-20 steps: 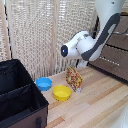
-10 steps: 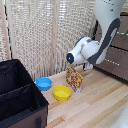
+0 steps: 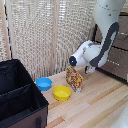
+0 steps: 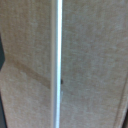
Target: Move your gripper towards the bottom drawer handle. Grasp the handle gently with your gripper. Apply gentle outward force to slide the bottom drawer open.
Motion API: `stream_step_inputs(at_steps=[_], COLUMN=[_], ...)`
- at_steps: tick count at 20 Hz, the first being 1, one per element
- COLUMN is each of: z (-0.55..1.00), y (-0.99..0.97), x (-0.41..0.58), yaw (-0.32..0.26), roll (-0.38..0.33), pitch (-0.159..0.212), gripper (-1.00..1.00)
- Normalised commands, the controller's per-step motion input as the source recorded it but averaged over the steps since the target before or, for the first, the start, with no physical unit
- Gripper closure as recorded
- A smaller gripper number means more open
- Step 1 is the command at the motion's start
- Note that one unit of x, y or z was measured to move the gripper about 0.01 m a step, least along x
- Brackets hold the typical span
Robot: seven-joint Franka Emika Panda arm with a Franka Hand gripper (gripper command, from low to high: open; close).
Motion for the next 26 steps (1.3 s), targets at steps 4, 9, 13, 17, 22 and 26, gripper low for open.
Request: stream_step_inputs(at_steps=[4, 9, 13, 17, 22, 26], z=[-0.01, 0.01, 0.00, 0.00, 0.00, 0.00], y=[-0.56, -0.50, -0.52, -0.33, 0.04, 0.22], x=[0.000, -0.024, -0.040, 0.006, 0.000, 0.000], yaw=[0.000, 0.002, 0.007, 0.002, 0.007, 0.004], roll=[-0.019, -0.020, 0.002, 0.020, 0.012, -0.014], pitch=[-0.104, -0.044, 0.000, 0.000, 0.000, 0.000], gripper=[-1.00, -1.00, 1.00, 1.00, 1.00, 1.00])
